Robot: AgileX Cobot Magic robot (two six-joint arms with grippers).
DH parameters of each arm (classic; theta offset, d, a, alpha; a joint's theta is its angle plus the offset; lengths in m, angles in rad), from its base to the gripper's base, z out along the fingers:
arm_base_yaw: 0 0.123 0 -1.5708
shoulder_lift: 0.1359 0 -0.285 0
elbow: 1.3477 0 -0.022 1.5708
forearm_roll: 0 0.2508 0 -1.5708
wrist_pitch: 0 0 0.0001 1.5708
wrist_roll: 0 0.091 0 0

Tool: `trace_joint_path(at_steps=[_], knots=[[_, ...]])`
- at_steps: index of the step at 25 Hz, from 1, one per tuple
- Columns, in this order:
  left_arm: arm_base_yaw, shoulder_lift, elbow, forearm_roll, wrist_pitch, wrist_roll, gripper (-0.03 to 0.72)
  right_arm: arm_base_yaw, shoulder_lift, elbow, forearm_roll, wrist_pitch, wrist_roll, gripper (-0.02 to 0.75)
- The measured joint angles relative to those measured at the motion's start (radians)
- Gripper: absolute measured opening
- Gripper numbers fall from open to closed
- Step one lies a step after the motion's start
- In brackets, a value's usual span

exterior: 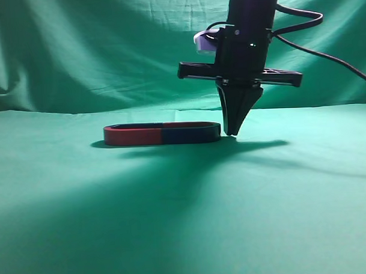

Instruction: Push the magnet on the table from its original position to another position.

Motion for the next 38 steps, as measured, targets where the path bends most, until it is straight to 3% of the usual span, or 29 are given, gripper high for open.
trace_joint_path(at_steps=[7, 16, 38], knots=[[0.0, 0.0, 0.0, 0.0, 0.0, 0.0, 0.372, 0.0, -0.076, -0.145, -0.002, 0.168, -0.022, 0.0], [0.0, 0.0, 0.0, 0.0, 0.0, 0.0, 0.372, 0.0, -0.467, -0.16, -0.002, 0.253, -0.044, 0.0], [0.0, 0.0, 0.0, 0.0, 0.0, 0.0, 0.372, 0.0, -1.559, 0.687, 0.007, 0.024, -0.207, 0.0]])
